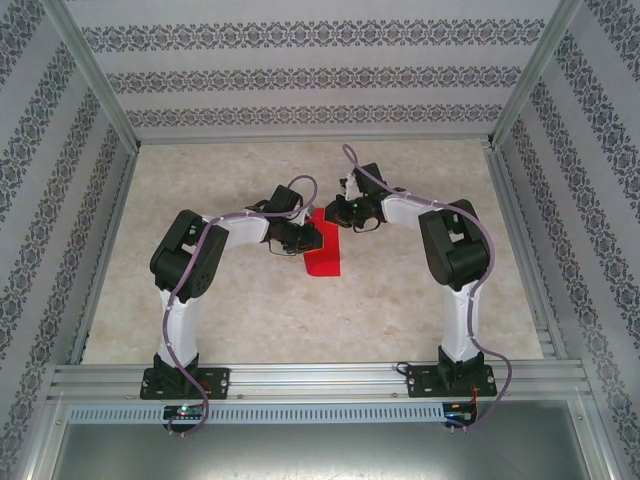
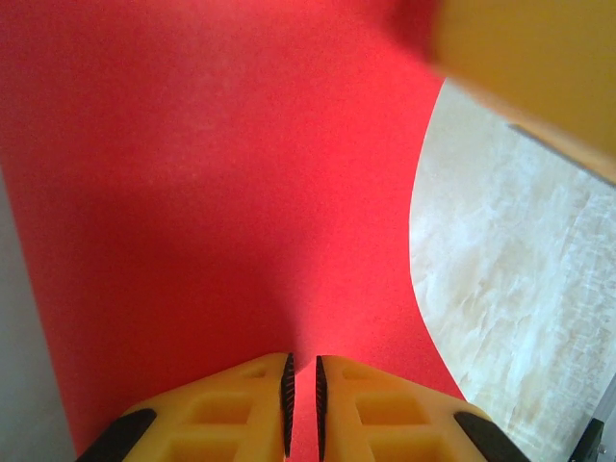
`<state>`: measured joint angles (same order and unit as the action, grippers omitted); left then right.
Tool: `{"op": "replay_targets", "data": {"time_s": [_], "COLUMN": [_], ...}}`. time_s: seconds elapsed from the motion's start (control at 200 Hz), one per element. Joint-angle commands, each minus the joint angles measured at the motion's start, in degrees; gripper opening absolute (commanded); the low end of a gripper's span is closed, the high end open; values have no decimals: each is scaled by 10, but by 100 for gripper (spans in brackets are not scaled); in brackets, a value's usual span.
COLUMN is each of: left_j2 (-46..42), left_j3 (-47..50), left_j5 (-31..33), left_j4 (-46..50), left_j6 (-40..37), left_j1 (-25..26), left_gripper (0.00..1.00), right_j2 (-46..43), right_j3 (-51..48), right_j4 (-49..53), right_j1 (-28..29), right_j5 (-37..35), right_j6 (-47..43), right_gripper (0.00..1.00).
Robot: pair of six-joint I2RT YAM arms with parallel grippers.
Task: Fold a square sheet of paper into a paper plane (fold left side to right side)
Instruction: Hold the square sheet of paper at the center of the table, then first fold the square sheet of paper in half at the center of the table.
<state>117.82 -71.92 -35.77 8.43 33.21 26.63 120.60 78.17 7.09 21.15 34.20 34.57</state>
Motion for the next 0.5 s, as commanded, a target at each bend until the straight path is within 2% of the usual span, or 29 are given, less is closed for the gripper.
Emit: {"op": "replay_targets", "data": {"time_s": [0.0,0.495], "left_j2": [15,-34], "left_j3": [5,44], "left_j5": [13,7], "left_j4": [17,39], "left_j6": [-12,-68], "left_j1": [12,37], "left_gripper": [19,19], "right_j2": [27,52], "right_j3": [22,33], "right_j4": [20,107], "right_j1": [4,4], "right_j5": [11,-53], "right_j6": [8,-19], "right_gripper": [10,10]}}
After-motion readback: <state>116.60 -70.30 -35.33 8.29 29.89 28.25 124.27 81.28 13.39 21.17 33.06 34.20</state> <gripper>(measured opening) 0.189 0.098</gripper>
